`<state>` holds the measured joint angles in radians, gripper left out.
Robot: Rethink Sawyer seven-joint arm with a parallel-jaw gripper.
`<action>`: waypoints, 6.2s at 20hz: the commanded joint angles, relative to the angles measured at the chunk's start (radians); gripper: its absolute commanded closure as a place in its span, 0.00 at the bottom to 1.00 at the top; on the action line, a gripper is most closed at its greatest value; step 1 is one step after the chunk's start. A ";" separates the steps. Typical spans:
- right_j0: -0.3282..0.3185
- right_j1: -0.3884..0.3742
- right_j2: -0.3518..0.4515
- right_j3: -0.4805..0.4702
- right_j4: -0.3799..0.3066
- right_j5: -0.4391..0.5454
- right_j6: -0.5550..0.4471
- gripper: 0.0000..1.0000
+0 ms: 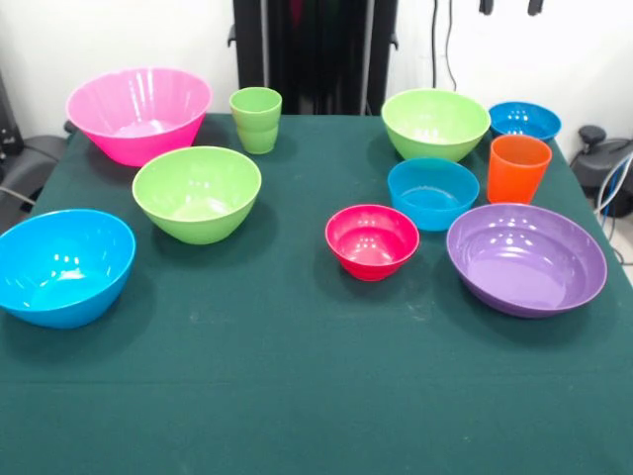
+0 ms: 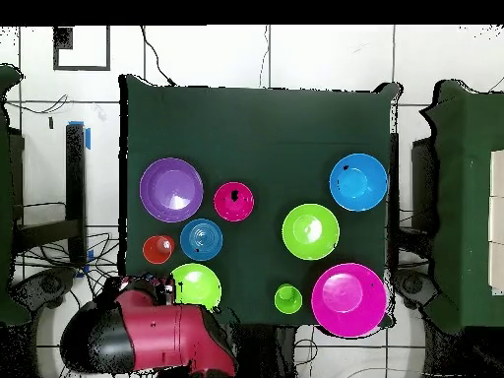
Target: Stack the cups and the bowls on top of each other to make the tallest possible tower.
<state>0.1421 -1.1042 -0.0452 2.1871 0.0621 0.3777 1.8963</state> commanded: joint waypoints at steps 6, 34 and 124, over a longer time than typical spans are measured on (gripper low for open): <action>0.015 0.272 0.020 0.033 -0.004 -0.236 0.244 0.00; -0.063 0.491 0.049 0.004 -0.044 -0.448 0.221 0.00; -0.858 0.438 0.499 -0.161 -0.699 0.068 -0.146 0.00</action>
<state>-0.6988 -0.6945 0.3292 2.0956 -0.5615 0.3220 1.9727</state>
